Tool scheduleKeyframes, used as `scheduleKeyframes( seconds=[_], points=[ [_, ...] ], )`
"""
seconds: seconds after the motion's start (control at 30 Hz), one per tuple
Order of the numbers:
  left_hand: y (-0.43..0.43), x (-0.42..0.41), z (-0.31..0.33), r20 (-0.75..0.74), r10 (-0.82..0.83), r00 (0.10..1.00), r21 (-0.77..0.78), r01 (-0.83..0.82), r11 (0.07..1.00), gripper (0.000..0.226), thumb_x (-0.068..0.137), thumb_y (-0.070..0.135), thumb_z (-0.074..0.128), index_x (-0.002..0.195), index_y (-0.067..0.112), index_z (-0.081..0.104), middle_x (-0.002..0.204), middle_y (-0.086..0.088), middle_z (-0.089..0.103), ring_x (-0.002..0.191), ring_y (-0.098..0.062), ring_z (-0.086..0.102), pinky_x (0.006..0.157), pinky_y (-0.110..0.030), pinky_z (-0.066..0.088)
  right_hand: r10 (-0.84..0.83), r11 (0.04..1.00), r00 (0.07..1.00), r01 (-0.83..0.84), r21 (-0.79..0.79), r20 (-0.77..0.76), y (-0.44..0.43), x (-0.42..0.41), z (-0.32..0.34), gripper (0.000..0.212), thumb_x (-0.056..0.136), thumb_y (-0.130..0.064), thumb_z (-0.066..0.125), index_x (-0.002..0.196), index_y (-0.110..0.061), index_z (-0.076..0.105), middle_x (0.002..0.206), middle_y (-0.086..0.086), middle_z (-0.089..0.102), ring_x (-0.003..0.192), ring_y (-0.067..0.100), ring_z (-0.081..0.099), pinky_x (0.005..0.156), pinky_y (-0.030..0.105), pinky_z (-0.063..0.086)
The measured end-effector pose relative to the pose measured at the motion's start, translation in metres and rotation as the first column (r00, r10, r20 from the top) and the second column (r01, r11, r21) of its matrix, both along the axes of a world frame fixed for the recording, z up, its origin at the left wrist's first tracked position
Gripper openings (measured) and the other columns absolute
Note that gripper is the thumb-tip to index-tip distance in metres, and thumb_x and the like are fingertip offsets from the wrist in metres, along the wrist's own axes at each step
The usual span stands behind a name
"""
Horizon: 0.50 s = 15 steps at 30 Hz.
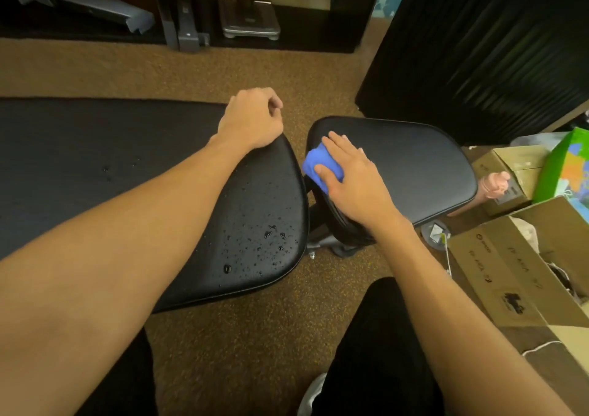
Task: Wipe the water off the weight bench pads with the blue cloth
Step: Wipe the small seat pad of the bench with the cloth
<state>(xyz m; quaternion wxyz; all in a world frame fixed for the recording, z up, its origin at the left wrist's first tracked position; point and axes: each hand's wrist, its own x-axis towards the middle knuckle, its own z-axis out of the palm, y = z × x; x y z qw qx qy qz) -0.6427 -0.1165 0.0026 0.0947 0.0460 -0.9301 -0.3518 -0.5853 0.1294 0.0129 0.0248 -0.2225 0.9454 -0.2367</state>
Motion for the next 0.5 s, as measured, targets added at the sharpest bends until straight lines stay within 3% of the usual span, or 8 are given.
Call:
scheduleKeyframes(
  seconds=[0.13,0.27,0.5],
  points=[
    [0.000,0.002,-0.001,-0.037,0.034,0.999,0.098,-0.030,0.995,0.021,0.089,0.023,0.055,0.101,0.034,0.068,0.101,0.006,0.073,0.095,-0.017,0.070,0.090,-0.044,0.062,0.035,0.997,0.998,-0.031,0.071,-0.057,-0.027,-0.046,0.008,0.051,0.106,-0.028,0.058,0.152,-0.007,0.050,0.159,0.008,0.047,0.150,0.029,0.037,0.119,0.040,0.024],
    [-0.003,0.002,-0.002,-0.075,0.079,0.994,0.191,-0.064,0.980,0.023,0.088,0.020,0.050,0.100,0.030,0.067,0.098,0.007,0.073,0.090,-0.011,0.069,0.090,-0.043,0.062,0.038,0.983,0.998,-0.027,0.182,-0.057,-0.053,-0.083,0.013,0.041,0.097,-0.033,0.064,0.129,-0.009,0.067,0.135,0.007,0.064,0.127,0.030,0.057,0.109,0.042,0.037],
    [-0.001,0.005,0.002,-0.050,0.072,0.996,0.192,-0.062,0.980,0.024,0.088,0.019,0.050,0.100,0.030,0.068,0.098,0.006,0.072,0.090,-0.014,0.069,0.089,-0.044,0.062,0.084,0.990,0.994,-0.075,0.121,-0.071,-0.044,-0.077,0.008,0.044,0.093,-0.034,0.071,0.130,-0.010,0.067,0.132,0.006,0.064,0.120,0.026,0.059,0.109,0.040,0.040]
  ],
)
